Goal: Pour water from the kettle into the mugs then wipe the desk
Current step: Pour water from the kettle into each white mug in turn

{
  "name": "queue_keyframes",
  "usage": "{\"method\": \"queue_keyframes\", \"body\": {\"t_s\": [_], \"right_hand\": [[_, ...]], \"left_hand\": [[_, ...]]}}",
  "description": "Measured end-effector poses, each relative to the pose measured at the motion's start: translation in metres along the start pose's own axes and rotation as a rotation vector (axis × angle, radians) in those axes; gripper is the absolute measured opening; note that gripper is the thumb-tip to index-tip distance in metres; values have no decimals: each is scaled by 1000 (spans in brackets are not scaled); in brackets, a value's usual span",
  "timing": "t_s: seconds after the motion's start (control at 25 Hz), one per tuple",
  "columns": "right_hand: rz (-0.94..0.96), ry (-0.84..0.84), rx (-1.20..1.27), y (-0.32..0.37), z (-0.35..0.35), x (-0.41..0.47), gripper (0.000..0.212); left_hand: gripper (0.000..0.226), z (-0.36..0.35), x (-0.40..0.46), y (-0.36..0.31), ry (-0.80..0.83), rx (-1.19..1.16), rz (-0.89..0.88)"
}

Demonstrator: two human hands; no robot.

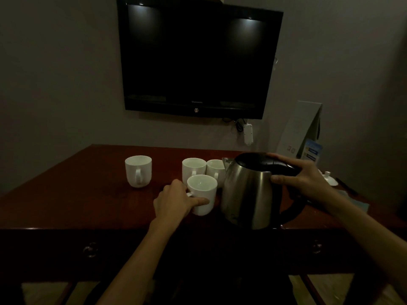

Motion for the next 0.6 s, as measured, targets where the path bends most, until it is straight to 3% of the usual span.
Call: {"method": "queue_keyframes", "body": {"t_s": [0.16, 0.32, 0.6], "right_hand": [[-5, 8, 23, 9, -5, -4, 54], [-1, 7, 67, 10, -6, -4, 72], [9, 3, 68, 7, -6, -1, 76]], "left_hand": [[68, 10, -10, 3, -71, 28, 40], [66, 28, -17, 17, -136, 48, 91], [60, 46, -12, 32, -237, 7, 162]]}}
Point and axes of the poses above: each hand's wrist, its own x-axis towards the middle knuckle, its own z-axis out of the back of the hand, y = z × x, the point moved 8 cm from there along x, towards the middle knuckle, and after that the axes turned 3 degrees about -x, right-handed, at the moved point
